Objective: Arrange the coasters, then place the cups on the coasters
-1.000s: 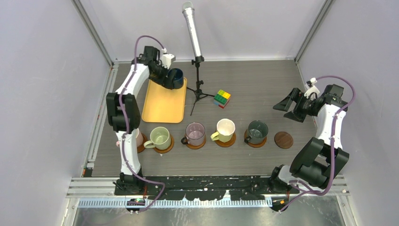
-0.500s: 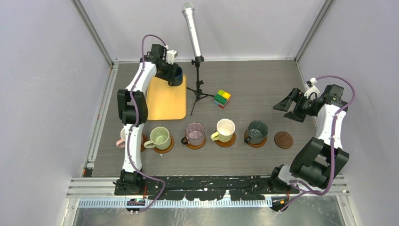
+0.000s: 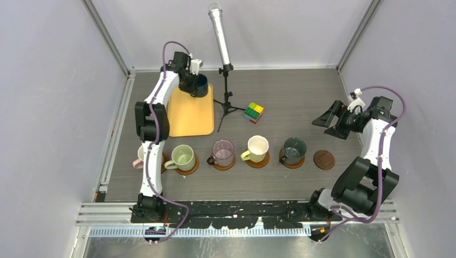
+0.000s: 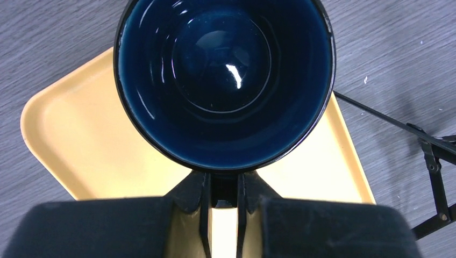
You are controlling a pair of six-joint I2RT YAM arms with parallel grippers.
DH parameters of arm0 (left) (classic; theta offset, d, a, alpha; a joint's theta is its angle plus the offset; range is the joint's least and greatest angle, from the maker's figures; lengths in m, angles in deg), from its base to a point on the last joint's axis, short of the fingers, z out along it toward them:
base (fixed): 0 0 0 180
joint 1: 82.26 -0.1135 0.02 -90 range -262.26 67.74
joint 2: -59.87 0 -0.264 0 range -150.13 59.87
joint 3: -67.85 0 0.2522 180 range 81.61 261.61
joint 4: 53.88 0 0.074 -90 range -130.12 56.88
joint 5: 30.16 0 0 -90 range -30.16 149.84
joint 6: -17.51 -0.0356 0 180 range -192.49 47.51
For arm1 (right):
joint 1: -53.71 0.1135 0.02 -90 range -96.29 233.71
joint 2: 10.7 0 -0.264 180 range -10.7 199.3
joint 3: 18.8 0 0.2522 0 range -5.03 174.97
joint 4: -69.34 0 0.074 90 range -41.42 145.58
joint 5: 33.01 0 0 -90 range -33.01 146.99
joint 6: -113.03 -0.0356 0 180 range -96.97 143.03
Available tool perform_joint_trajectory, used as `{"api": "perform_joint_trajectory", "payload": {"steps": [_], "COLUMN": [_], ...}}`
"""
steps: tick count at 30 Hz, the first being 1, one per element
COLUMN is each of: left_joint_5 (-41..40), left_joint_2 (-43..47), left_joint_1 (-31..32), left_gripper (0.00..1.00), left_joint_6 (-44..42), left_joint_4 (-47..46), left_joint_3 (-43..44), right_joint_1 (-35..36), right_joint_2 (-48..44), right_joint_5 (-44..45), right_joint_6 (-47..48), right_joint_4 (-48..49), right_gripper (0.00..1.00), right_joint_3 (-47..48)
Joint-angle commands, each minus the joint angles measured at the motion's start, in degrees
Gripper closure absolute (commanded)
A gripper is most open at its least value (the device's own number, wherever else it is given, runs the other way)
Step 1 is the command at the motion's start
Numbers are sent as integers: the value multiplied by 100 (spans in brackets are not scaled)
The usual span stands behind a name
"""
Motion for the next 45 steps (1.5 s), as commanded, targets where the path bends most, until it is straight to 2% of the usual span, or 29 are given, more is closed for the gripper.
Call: {"api": "perform_joint_trajectory", "payload": {"steps": [1, 10, 22, 36, 45], "left_joint_5": [203, 369, 1011, 2022, 2289], "left_joint_2": [160, 1711, 3502, 5250, 6218], "left_joint_1": [-36, -42, -45, -36, 150], "left_gripper": [100, 100, 100, 100, 100], "left_joint_6": [67, 206, 901, 1906, 1727], "left_joint_4": [-124, -761, -1028, -847, -196], "left_joint_3": [-43, -1416, -2643, -3648, -4236], "right_joint_1": [-3, -3, 3, -3, -3], "right_joint_2": [-4, 15, -259, -470, -551], "right_joint_5": [-137, -242, -288, -196, -8], "right_joint_6": [100, 61, 143, 190, 190], "right_joint_4": [-18, -27, -274, -539, -680], "right_gripper": [13, 13, 13, 13, 13], "right_joint_3": [48, 74, 136, 292, 411]}}
